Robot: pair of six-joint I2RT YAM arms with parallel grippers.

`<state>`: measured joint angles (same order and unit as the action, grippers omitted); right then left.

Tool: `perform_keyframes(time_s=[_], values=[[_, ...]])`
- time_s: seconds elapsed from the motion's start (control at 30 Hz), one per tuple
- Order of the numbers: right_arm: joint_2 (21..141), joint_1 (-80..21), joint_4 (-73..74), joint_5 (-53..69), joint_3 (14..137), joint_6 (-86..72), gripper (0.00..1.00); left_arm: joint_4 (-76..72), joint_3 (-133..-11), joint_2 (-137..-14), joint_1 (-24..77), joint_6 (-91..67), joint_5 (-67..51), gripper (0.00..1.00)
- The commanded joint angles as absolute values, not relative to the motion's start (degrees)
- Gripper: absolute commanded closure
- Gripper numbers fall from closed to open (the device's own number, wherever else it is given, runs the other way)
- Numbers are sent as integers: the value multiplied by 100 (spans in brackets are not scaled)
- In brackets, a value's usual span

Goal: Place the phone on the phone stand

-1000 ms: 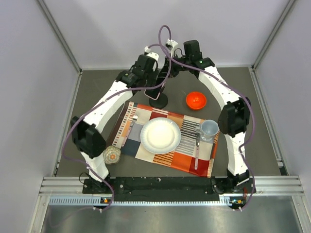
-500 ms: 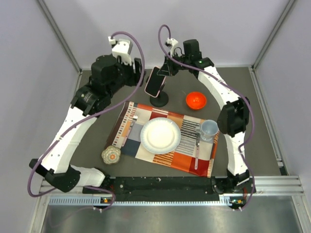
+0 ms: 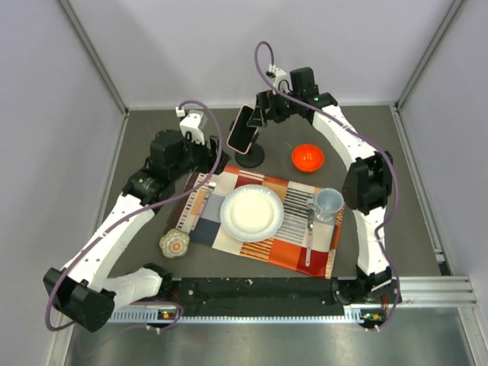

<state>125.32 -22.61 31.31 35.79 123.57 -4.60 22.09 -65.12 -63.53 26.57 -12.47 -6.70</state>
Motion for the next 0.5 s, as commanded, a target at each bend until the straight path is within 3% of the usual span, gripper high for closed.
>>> perform_keyframes(time_s=[0.0,0.03,0.2,0.33,0.47], values=[[12077,-2162,2990,3323,11990,-1308,1,725,-5987,-6336,2488,-1844,-1202,30],[11859,-2162,2832,3244,11675,-1414,1,495,-5864,-6398,2305,-1976,-1343,31],[11049,-2162,1637,3120,10567,-1959,1,-894,-5476,-7143,1627,-3065,-2712,63],[10416,-2171,897,2989,9530,-2153,1,-1721,-5660,-7707,1556,-3435,-3172,70],[10152,-2188,1036,2331,9334,-2765,1,-1969,-5687,-8103,1556,-3717,-3094,75]])
